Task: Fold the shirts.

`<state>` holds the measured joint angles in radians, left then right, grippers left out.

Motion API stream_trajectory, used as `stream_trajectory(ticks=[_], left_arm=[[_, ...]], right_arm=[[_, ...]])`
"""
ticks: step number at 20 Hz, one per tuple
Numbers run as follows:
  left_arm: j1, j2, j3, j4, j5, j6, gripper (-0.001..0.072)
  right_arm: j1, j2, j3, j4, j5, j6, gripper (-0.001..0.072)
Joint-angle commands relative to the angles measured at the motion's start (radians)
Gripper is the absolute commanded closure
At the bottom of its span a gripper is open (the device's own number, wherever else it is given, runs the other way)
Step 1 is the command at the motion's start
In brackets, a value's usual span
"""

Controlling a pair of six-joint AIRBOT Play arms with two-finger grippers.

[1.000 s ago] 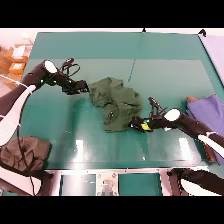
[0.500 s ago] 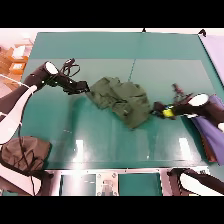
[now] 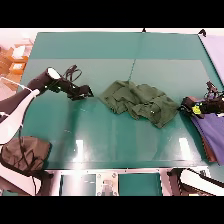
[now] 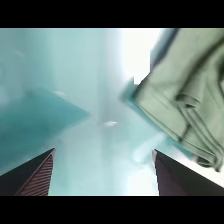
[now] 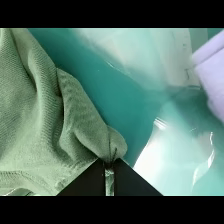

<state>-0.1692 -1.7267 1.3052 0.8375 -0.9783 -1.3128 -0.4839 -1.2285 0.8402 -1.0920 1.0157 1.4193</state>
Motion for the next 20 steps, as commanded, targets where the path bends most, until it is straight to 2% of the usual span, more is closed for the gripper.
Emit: stream_trajectory(ticks=[1, 3, 6, 8, 12, 13, 14, 15, 18, 20], left_arm=[[-0.071, 0.000, -0.056, -0.180, 0.055, 0.075, 0.0010], [-0.157, 0.000, -0.057, -0.234, 0.075, 0.101, 0.0010], [-0.275, 0.000, -0.057, -0.231, 0.126, 0.101, 0.0011], [-0.330, -0.001, -0.058, -0.231, 0.171, 0.099, 0.0069], [-0.392, -0.019, -0.058, -0.232, 0.204, 0.086, 0.0077], [-0.397, -0.031, -0.058, -0.233, 0.206, 0.082, 0.0267], [-0.397, -0.043, -0.058, -0.233, 0.207, 0.082, 0.0542], [-0.396, -0.048, -0.058, -0.232, 0.213, 0.082, 0.0682], [-0.356, -0.023, -0.037, -0.189, 0.193, 0.067, 0.0683], [-0.285, 0.033, 0.006, -0.066, 0.131, 0.009, 0.0683]], right_arm=[[-0.015, -0.013, 0.004, 0.010, -0.024, -0.011, 0.0691], [-0.015, -0.013, 0.004, 0.010, -0.029, -0.011, 0.0691], [-0.015, -0.013, 0.004, 0.010, -0.032, -0.018, 0.0691], [-0.015, -0.013, 0.004, 0.010, -0.032, -0.018, 0.0691], [-0.015, -0.013, 0.004, 0.010, -0.032, -0.018, 0.0691], [-0.015, -0.013, 0.004, 0.010, -0.032, -0.018, 0.0691], [-0.015, -0.013, 0.004, 0.010, -0.032, -0.018, 0.0691], [-0.015, -0.013, 0.004, 0.010, -0.032, -0.018, 0.0691], [-0.019, -0.012, 0.021, 0.007, -0.030, -0.018, 0.0692], [-0.019, -0.009, 0.086, 0.007, 0.005, -0.018, 0.0692]])
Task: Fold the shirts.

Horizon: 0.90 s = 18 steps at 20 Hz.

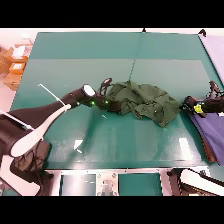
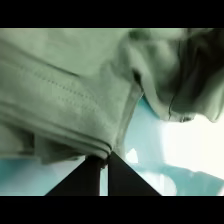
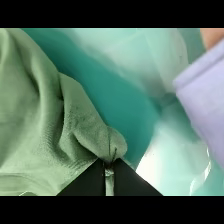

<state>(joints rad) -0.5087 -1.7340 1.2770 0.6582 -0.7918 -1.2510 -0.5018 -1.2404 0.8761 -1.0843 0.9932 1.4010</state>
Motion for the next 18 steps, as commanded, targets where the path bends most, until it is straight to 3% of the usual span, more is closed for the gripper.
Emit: stream_trajectory(ticks=[1, 3, 6, 10, 15, 18], left_arm=[[0.097, 0.084, 0.057, 0.194, -0.084, -0.087, 0.0682], [0.192, 0.196, 0.101, 0.323, -0.143, -0.113, 0.0682], [0.321, 0.386, 0.171, 0.392, -0.185, -0.108, 0.0682], [0.397, 0.565, 0.275, 0.508, -0.235, -0.101, 0.0682], [0.396, 0.640, 0.287, 0.582, -0.416, -0.103, 0.0681], [0.396, 0.639, 0.158, 0.553, -0.412, -0.105, 0.0681]], right_arm=[[-0.001, 0.013, 0.105, -0.001, 0.059, 0.000, 0.0692], [-0.001, 0.033, 0.244, 0.000, 0.129, 0.000, 0.0692], [-0.001, 0.076, 0.469, 0.000, 0.210, 0.000, 0.0692], [-0.001, 0.161, 0.673, 0.002, 0.230, 0.001, 0.0692], [0.016, 0.254, 0.695, 0.002, 0.307, 0.000, 0.0692], [0.067, 0.255, 0.570, 0.002, 0.339, -0.043, 0.0692]])
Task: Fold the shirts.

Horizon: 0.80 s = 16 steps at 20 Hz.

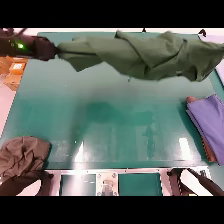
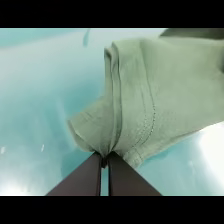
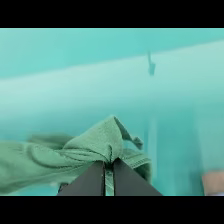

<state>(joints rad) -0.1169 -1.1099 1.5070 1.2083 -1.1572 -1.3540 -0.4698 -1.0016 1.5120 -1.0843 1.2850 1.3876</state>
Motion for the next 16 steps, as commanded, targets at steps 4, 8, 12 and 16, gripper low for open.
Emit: stream_trajectory(ticks=[4, 8, 12, 16], left_arm=[[0.003, 0.014, -0.411, -0.121, 0.069, 0.010, 0.0681], [0.002, 0.014, -0.709, -0.380, 0.258, 0.138, 0.0681], [0.002, 0.010, -0.896, -0.490, 0.323, 0.212, 0.0681], [0.002, 0.010, -0.936, -0.483, 0.317, 0.211, 0.0681]], right_arm=[[0.131, 0.014, -0.363, 0.002, -0.020, -0.039, 0.0692], [0.236, -0.007, -0.654, 0.014, -0.233, -0.036, 0.0691], [0.247, -0.109, -0.728, 0.042, -0.343, -0.035, 0.0691], [0.157, -0.127, -0.583, 0.040, -0.278, -0.035, 0.0324]])
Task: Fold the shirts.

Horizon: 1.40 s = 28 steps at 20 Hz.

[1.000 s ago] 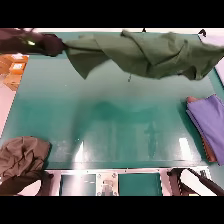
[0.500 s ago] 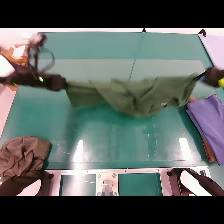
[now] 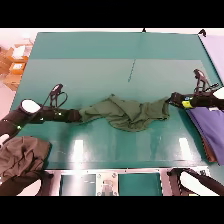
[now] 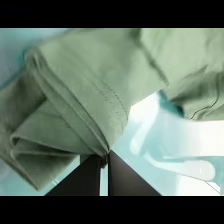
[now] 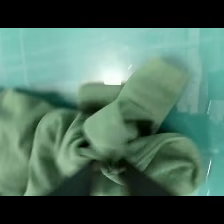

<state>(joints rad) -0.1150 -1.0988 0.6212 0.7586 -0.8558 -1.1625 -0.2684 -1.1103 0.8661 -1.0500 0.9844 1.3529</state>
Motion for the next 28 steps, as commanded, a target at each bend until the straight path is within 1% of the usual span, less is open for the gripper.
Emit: stream_trajectory(ticks=[1, 2, 3, 4, 5, 7, 8, 10, 12, 14, 17, 18, 19, 20, 21, 22, 23, 25, 27, 28], left_arm=[[0.000, 0.000, -0.050, -0.033, 0.009, 0.020, 0.0681], [0.000, -0.001, -0.050, -0.032, 0.006, 0.020, 0.0680], [0.000, 0.000, -0.050, -0.033, 0.001, 0.020, 0.0681], [0.000, 0.000, -0.050, -0.033, 0.001, 0.020, 0.0681], [0.000, -0.001, -0.050, -0.032, 0.002, 0.020, 0.0681], [0.000, 0.000, -0.050, -0.033, 0.003, 0.020, 0.0681], [0.000, 0.000, -0.050, -0.033, 0.005, 0.020, 0.0681], [0.000, 0.000, -0.050, -0.033, 0.015, 0.020, 0.0680], [0.000, 0.000, -0.050, -0.033, 0.014, 0.019, 0.0680], [0.000, 0.000, -0.050, -0.033, 0.014, 0.019, 0.0680], [0.000, 0.000, -0.050, -0.033, 0.010, 0.019, 0.0680], [0.000, 0.000, -0.050, -0.033, 0.010, 0.020, 0.0681], [0.000, 0.000, -0.050, -0.033, 0.009, 0.020, 0.0680], [0.000, 0.000, -0.050, -0.032, 0.006, 0.020, 0.0680], [0.000, 0.000, -0.050, -0.032, 0.000, 0.020, 0.0680], [0.000, 0.000, -0.050, -0.029, -0.001, 0.020, 0.0680], [0.000, 0.000, -0.050, -0.019, 0.000, 0.019, 0.0680], [0.000, 0.000, -0.050, 0.010, 0.000, 0.019, 0.0680], [0.000, 0.000, -0.050, 0.046, 0.000, 0.009, 0.0680], [0.000, 0.000, -0.050, 0.058, -0.001, 0.008, 0.0680]], right_arm=[[-0.072, -0.010, 0.124, 0.006, 0.101, 0.000, 0.0255], [-0.090, 0.003, 0.173, 0.006, 0.180, 0.014, 0.0255], [-0.093, 0.024, 0.194, 0.006, 0.250, 0.050, 0.0256], [-0.082, 0.055, 0.177, 0.005, 0.294, 0.077, 0.0257], [-0.056, 0.095, 0.123, 0.006, 0.322, 0.115, 0.0257], [0.035, 0.185, -0.059, 0.006, 0.308, 0.214, 0.0257], [0.095, 0.217, -0.159, 0.007, 0.270, 0.262, 0.0257], [0.228, 0.227, -0.339, 0.028, 0.137, 0.341, 0.0257], [0.338, 0.195, -0.449, 0.086, -0.003, 0.369, 0.0257], [0.422, 0.143, -0.478, 0.155, -0.122, 0.368, 0.0257], [0.533, 0.053, -0.454, 0.198, -0.295, 0.364, 0.0259], [0.559, 0.018, -0.441, 0.205, -0.333, 0.364, 0.0260], [0.582, -0.016, -0.424, 0.204, -0.365, 0.364, 0.0300], [0.595, -0.044, -0.405, 0.202, -0.394, 0.352, 0.0386], [0.599, -0.058, -0.387, 0.202, -0.413, 0.327, 0.0507], [0.597, -0.059, -0.369, 0.201, -0.420, 0.295, 0.0682], [0.591, -0.057, -0.339, 0.201, -0.411, 0.266, 0.0690], [0.591, -0.017, -0.264, 0.201, -0.320, 0.213, 0.0691], [0.590, 0.083, -0.168, 0.200, -0.184, 0.205, 0.0691], [0.587, 0.155, -0.103, 0.182, -0.151, 0.206, 0.0692]])
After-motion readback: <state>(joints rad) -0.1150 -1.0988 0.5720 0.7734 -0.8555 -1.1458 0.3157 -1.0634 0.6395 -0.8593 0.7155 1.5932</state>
